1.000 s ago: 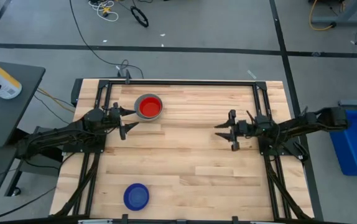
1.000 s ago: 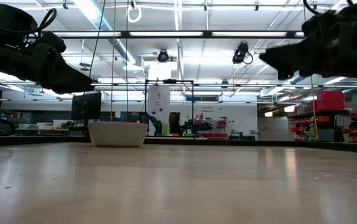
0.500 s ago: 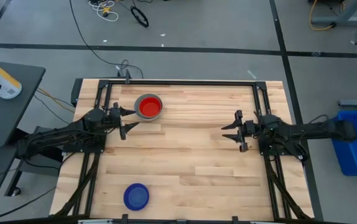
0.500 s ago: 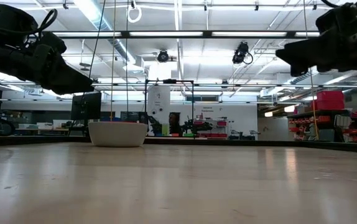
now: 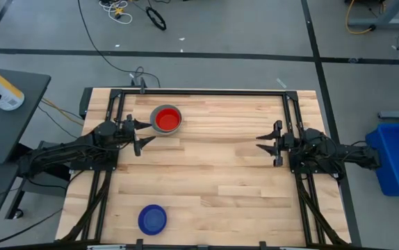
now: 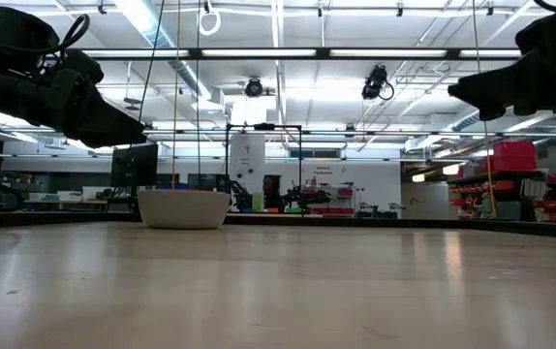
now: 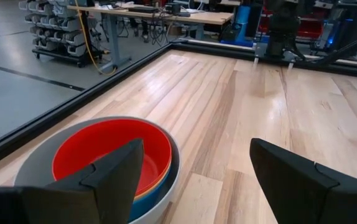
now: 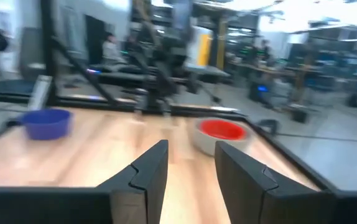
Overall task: Nest bowls inside each other
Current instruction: Stack the blue bowl on the red bowl
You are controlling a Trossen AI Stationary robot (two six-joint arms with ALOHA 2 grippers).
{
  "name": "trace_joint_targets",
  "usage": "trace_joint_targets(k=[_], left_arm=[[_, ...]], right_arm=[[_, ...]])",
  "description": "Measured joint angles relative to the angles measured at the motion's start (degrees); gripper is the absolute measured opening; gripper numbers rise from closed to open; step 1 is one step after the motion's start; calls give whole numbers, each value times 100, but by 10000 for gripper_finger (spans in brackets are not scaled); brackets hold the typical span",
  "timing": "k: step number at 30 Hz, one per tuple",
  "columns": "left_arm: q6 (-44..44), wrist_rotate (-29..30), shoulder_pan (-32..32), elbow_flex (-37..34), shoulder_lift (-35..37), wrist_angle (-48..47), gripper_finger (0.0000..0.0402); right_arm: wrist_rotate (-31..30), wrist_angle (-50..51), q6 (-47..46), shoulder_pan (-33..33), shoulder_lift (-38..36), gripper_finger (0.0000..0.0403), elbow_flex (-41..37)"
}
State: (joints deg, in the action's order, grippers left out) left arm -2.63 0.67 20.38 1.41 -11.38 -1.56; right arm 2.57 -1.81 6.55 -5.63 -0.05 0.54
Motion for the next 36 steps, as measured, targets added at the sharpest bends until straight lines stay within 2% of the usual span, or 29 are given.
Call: trace_joint_targets(k=[7, 21, 27, 36], left_arm=[[-50, -2, 2, 0, 2, 2, 304], [-299, 146, 2, -15, 2, 198, 304], [-435, -43, 0, -22, 4, 280, 304], [-1085, -5, 0, -13, 4, 192, 304]], right_arm=[[-866, 25, 209, -2, 21, 141, 0], [-842, 30, 190, -2, 188, 145, 0], [-843, 30, 190, -2, 188, 151, 0], [-836, 29, 188, -2, 188, 160, 0]])
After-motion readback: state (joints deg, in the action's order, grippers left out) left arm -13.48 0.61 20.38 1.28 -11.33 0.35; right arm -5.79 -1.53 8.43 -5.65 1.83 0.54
